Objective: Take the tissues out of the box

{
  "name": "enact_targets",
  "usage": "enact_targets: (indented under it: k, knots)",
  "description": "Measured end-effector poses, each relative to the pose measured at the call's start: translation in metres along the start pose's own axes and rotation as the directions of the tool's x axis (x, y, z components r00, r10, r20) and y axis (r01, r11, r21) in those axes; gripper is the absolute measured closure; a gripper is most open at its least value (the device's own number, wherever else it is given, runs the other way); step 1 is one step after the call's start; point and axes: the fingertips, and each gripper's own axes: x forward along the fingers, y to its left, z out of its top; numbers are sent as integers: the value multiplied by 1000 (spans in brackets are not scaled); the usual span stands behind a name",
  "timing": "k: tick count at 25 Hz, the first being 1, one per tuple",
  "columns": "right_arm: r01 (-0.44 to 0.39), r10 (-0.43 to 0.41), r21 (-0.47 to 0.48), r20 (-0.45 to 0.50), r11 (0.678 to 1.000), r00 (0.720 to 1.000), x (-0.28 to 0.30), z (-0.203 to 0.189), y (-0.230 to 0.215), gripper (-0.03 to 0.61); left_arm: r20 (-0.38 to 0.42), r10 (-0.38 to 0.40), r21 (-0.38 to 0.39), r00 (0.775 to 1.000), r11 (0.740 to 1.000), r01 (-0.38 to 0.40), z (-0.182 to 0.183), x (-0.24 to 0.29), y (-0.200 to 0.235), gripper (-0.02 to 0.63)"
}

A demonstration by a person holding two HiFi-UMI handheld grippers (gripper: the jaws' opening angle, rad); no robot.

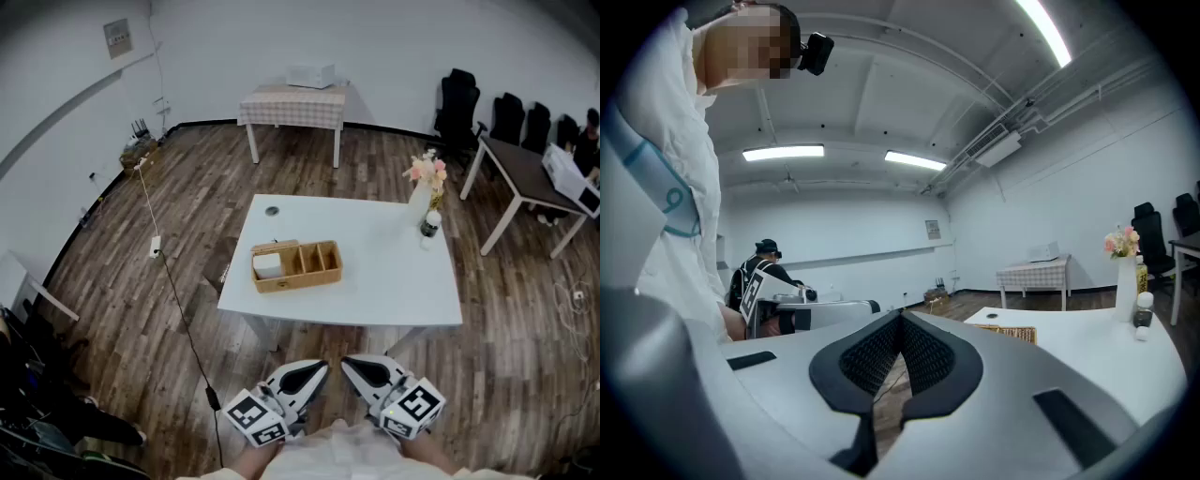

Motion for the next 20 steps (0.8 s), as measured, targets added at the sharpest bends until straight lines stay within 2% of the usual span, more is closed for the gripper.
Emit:
enact_targets:
  k: [17,20]
  knots:
    - [-4,4,16,15,1000,1000,-2,-1,-9,548,-24,-3,-3,1000,1000,3,-2,6,1,614]
    - [-19,17,51,36,999,999,-2,2,-11,548,-25,-7,-2,1000,1000,7,-2,11,0,614]
